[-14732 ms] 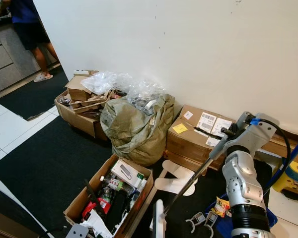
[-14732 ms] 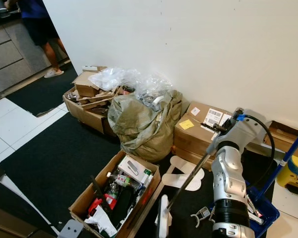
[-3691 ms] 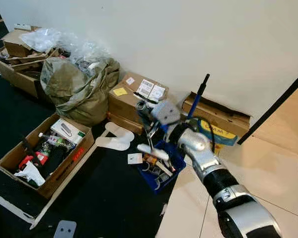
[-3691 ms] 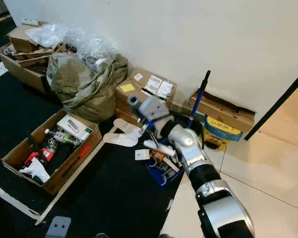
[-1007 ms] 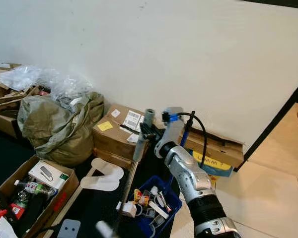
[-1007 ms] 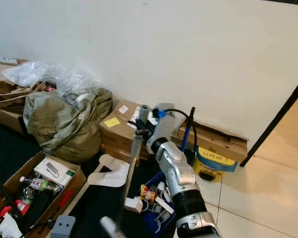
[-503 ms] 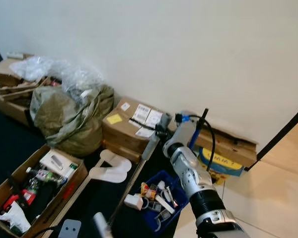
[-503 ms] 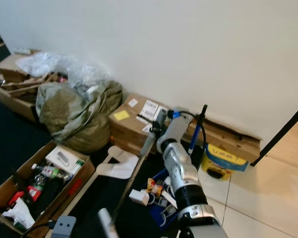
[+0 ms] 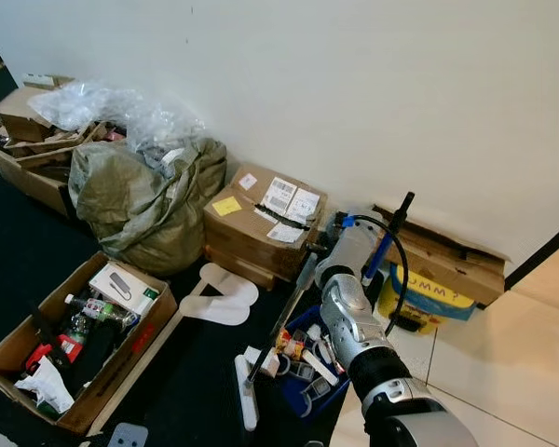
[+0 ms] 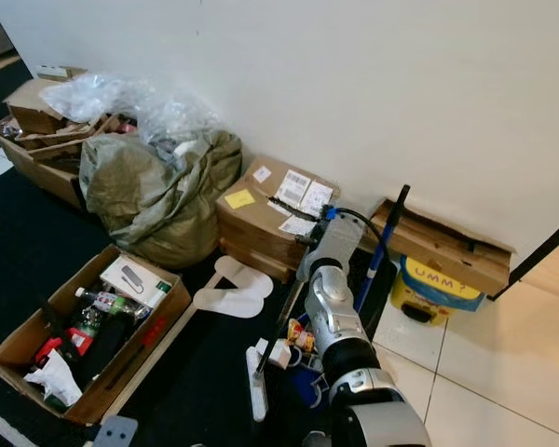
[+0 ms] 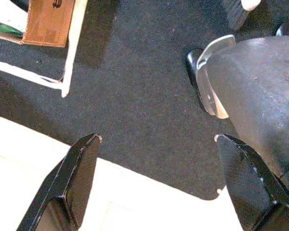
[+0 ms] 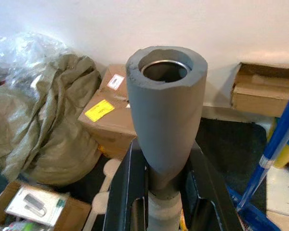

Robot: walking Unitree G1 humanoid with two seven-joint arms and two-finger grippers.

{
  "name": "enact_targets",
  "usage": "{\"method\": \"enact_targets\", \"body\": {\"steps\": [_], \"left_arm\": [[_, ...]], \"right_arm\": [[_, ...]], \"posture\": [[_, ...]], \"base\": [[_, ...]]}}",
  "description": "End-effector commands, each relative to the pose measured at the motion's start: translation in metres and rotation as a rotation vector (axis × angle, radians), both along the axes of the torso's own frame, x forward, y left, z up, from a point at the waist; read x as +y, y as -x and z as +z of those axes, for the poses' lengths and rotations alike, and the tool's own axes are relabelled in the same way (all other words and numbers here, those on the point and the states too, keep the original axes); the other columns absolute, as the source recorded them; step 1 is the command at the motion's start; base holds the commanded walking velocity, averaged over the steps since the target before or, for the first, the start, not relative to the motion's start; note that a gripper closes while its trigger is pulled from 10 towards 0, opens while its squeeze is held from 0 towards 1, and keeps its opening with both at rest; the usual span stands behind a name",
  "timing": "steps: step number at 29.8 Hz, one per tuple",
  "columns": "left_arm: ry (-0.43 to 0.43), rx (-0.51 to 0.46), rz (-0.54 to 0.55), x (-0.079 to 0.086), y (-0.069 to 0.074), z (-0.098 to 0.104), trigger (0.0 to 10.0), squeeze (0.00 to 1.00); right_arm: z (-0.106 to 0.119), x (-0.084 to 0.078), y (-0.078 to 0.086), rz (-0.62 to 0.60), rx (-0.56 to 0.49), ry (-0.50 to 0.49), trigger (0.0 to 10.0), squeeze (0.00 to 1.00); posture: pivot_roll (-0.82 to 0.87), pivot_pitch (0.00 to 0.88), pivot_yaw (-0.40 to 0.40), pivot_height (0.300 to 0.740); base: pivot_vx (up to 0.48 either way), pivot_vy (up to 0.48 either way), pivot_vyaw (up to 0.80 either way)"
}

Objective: Sweep floor

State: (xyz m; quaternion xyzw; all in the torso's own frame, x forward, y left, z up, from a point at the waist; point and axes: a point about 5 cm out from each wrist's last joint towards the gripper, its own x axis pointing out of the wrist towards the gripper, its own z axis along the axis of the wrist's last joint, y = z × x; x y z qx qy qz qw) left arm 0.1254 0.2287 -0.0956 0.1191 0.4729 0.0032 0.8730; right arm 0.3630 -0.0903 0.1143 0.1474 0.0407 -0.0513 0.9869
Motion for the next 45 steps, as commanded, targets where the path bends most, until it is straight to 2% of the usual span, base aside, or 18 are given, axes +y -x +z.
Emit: {"method": "enact_targets", "body": {"steps": [1,5,6,7,8,13,15,16,17,18,20,22,24,26,29,33,39,45], "left_arm": [[0.0,0.04,-0.024,0.0,0.012,-0.004,10.0,0.0],[0.0,0.041,-0.03,0.0,0.013,-0.004,10.0,0.0],[0.0,0.042,-0.034,0.0,0.013,-0.004,10.0,0.0],[0.0,0.042,-0.034,0.0,0.013,-0.004,10.0,0.0],[-0.001,0.043,-0.037,0.0,0.013,-0.004,10.0,0.0],[-0.001,0.045,-0.038,0.0,0.013,-0.004,10.0,0.0],[-0.001,0.045,-0.038,0.0,0.012,-0.004,10.0,0.0],[-0.001,0.046,-0.039,0.0,0.012,-0.004,10.0,0.0],[-0.001,0.046,-0.039,0.0,0.012,-0.004,10.0,0.0],[0.0,0.047,-0.042,-0.001,0.012,-0.004,10.0,0.0],[0.0,0.047,-0.042,-0.001,0.012,-0.004,10.0,0.0],[0.001,0.048,-0.047,-0.002,0.011,-0.004,10.0,0.0],[0.001,0.048,-0.047,-0.002,0.011,-0.004,10.0,0.0],[0.002,0.047,-0.05,-0.003,0.01,-0.004,10.0,0.0],[0.002,0.047,-0.05,-0.003,0.01,-0.004,10.0,0.0],[0.004,0.049,-0.053,-0.004,0.009,-0.004,10.0,0.0],[0.005,0.048,-0.05,-0.004,0.008,-0.004,10.0,0.0],[0.007,0.049,-0.046,-0.005,0.007,-0.004,10.0,0.0]], "right_arm": [[0.021,0.034,-0.002,0.02,-0.081,-0.052,10.0,0.0],[0.021,0.034,-0.001,0.006,-0.091,-0.026,10.0,0.0],[0.023,0.032,-0.001,-0.011,-0.113,0.029,10.0,0.0],[0.023,0.032,-0.001,-0.011,-0.113,0.029,10.0,0.0],[0.024,0.029,-0.002,-0.031,-0.133,0.079,10.0,0.0],[0.026,0.024,-0.003,-0.05,-0.149,0.123,10.0,0.0],[0.028,0.018,-0.005,-0.063,-0.164,0.149,10.0,0.0],[0.033,0.009,-0.007,-0.084,-0.191,0.191,10.0,0.0],[0.033,0.009,-0.007,-0.084,-0.191,0.191,10.0,0.0],[0.039,-0.001,-0.01,-0.112,-0.216,0.226,10.0,0.0],[0.039,-0.001,-0.01,-0.112,-0.216,0.226,10.0,0.0],[0.045,-0.021,-0.014,-0.158,-0.23,0.291,10.0,0.0],[0.045,-0.021,-0.014,-0.158,-0.23,0.291,10.0,0.0],[0.045,-0.035,-0.016,-0.164,-0.207,0.309,10.0,0.0],[0.045,-0.035,-0.016,-0.164,-0.207,0.309,10.0,0.0],[0.04,-0.047,-0.016,-0.077,-0.171,0.317,10.0,0.0],[0.039,-0.055,-0.016,-0.061,-0.162,0.329,10.0,0.0],[0.044,-0.074,-0.016,-0.083,-0.156,0.409,10.0,0.0]], "posture": [[0.08,0.224,-0.011,0.74],[0.08,0.226,-0.012,0.74],[0.08,0.226,-0.012,0.74],[0.08,0.226,-0.012,0.74],[0.08,0.226,-0.012,0.74],[0.07,0.223,-0.012,0.74],[0.07,0.221,-0.012,0.74],[0.06,0.218,-0.013,0.74],[0.06,0.218,-0.013,0.74],[0.05,0.214,-0.012,0.74],[0.05,0.214,-0.012,0.74],[0.04,0.206,-0.018,0.74],[0.04,0.206,-0.018,0.74],[0.03,0.199,-0.019,0.74],[0.03,0.199,-0.019,0.74],[0.02,0.19,-0.027,0.74],[0.01,0.191,-0.028,0.74],[0.01,0.193,-0.031,0.74]], "base": [[0.0,0.0,0.0],[0.0,0.0,0.0],[0.0,0.0,0.0],[0.0,0.0,0.0],[0.0,0.0,0.0],[0.0,0.0,0.0],[0.0,0.0,0.0],[0.0,0.0,0.0],[0.0,0.0,0.0],[0.0,0.0,0.0],[0.0,0.0,0.0],[0.0,0.0,0.0],[0.0,0.0,0.0],[0.0,0.0,0.0],[0.0,0.0,0.0],[0.0,0.0,0.0],[0.0,0.0,0.0],[0.0,0.0,0.0]]}}
